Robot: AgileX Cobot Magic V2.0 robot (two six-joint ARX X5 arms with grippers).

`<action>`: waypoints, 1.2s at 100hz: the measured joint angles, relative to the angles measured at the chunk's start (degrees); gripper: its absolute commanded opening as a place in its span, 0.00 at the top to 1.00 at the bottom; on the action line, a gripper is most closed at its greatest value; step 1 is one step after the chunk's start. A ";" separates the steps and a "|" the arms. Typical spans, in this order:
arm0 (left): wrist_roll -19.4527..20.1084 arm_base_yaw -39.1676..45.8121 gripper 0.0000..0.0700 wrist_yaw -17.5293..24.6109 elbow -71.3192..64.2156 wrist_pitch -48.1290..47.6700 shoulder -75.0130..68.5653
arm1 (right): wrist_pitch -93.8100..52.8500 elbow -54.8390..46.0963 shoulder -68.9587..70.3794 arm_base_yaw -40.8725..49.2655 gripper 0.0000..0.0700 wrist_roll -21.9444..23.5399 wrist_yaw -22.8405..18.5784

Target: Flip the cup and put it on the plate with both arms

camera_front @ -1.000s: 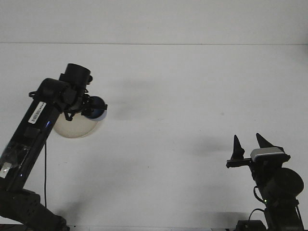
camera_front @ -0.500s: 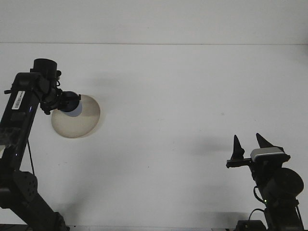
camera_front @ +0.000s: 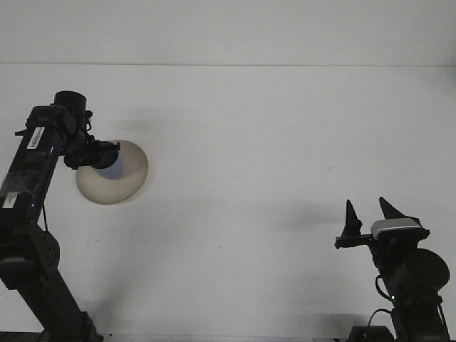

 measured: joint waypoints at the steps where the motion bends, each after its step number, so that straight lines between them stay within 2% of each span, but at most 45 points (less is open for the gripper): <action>1: 0.00 0.00 0.99 0.00 0.00 0.02 0.02 | 0.00 0.00 0.00 0.00 0.32 0.00 0.00; 82: 0.13 0.87 0.95 0.02 0.00 1.07 2.10 | 0.00 0.00 0.00 0.00 0.32 0.00 0.00; 87: 0.13 0.94 0.88 0.13 0.00 1.14 2.10 | 0.00 0.00 0.00 0.00 0.32 0.00 0.00; 96: 0.13 1.11 0.63 1.03 0.00 1.27 2.10 | 0.00 0.00 0.00 0.00 0.32 0.00 0.00; 103: 0.13 1.14 0.49 1.14 0.00 1.27 2.10 | 0.00 0.00 0.00 0.00 0.32 0.00 0.00; 108: 0.13 1.11 0.45 1.16 0.00 1.33 2.10 | 0.00 0.00 0.00 0.00 0.32 0.00 0.00; 120: 0.13 1.11 0.45 1.18 0.00 1.68 2.10 | 0.00 0.00 0.00 0.00 0.32 0.00 0.00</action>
